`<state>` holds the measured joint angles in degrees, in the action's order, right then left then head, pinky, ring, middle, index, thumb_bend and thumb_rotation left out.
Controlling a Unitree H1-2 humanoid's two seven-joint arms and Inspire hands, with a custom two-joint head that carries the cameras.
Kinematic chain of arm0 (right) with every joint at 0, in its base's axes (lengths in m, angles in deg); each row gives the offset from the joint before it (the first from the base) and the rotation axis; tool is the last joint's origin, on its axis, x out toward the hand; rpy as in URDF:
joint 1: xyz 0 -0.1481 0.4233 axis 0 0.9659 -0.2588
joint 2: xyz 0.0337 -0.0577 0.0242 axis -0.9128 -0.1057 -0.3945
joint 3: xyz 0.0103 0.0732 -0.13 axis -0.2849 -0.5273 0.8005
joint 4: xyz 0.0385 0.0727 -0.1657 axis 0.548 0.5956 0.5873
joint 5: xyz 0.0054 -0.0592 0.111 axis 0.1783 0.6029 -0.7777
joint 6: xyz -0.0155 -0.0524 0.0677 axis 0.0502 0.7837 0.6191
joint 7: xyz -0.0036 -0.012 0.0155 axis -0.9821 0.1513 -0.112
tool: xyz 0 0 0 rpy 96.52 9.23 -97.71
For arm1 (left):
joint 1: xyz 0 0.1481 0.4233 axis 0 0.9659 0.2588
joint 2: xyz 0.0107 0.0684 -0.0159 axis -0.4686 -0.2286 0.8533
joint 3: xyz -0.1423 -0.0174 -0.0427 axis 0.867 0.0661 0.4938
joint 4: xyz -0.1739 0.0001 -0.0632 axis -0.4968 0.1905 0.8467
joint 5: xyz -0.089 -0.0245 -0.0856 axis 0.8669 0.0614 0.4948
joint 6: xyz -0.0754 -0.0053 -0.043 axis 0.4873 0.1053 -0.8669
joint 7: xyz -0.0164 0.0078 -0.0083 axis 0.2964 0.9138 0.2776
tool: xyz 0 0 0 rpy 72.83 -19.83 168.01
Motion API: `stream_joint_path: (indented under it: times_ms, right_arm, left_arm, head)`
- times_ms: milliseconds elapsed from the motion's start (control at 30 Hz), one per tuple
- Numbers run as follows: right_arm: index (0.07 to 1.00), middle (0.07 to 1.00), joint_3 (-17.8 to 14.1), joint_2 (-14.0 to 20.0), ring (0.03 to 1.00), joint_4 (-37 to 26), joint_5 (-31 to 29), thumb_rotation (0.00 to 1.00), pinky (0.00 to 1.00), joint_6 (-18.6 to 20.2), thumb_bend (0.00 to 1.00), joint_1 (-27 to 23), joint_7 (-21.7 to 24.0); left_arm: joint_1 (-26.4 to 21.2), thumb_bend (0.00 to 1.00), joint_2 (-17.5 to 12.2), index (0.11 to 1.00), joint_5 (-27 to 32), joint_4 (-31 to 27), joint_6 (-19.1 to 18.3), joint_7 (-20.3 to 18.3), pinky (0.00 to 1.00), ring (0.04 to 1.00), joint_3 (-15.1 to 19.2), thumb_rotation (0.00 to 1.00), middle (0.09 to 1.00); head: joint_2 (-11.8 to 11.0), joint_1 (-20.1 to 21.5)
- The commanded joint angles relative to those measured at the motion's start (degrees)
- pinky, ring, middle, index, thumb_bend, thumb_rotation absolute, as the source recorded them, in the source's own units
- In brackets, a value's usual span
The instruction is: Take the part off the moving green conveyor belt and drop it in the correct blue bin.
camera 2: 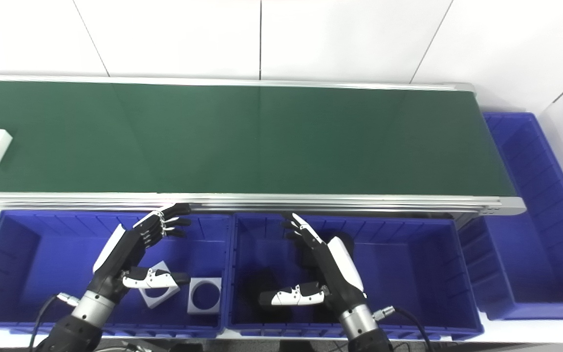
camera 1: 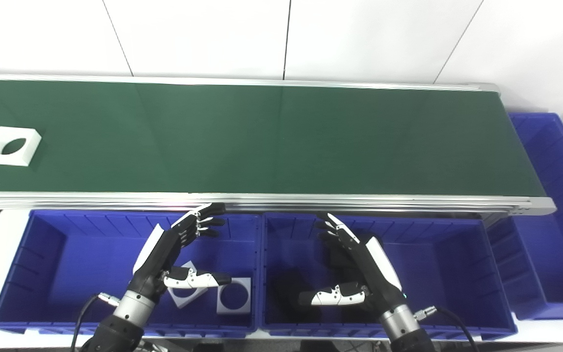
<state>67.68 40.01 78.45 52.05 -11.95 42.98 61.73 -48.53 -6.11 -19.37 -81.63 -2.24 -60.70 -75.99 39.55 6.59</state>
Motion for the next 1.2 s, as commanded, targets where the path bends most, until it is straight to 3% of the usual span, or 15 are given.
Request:
stream_joint_path:
  times_ms: [0, 533, 933, 1167]
  right_arm:
    - [0.917, 0.861, -0.12, -0.33, 0.809, -1.65, -0.1, 0.23, 0.76, -1.58, 0.85, -0.11, -0.26]
    - [0.893, 0.881, -0.1, -0.37, 0.826, -2.03, -0.14, 0.24, 0.78, -0.45, 0.86, -0.15, 0.49]
    - [0.863, 0.865, -0.1, -0.12, 0.814, -1.29, -0.65, 0.23, 0.76, -1.92, 0.86, -0.5, 0.76]
    - [0.863, 0.863, -0.52, 0.54, 0.817, -1.42, -0.74, 0.2, 0.77, -2.06, 0.86, -0.27, 0.72]
  left_arm:
    - [-0.62, 0.92, -0.69, 0.835, 0.69, -0.79, 2.39, 0.35, 0.7, 0.779, -0.04, 0.27, 0.84]
    - [-0.4, 0.92, -1.01, 0.833, 0.67, -1.36, 2.39, 0.78, 0.69, 0.772, -0.37, 0.27, 0.839]
    - [-0.38, 0.91, -1.0, 0.835, 1.24, -1.58, 2.39, 0.5, 0.69, 0.773, -0.39, 0.27, 0.836]
    - [-0.1, 0.93, -0.52, 0.831, 0.14, -1.52, 2.39, 1.33, 0.7, 0.786, -0.99, 0.26, 0.841]
  head:
    - [0.09, -0.08]
    - [0.47, -0.16]
    - [0.45, -0.32]
    - [-1.61, -8.62]
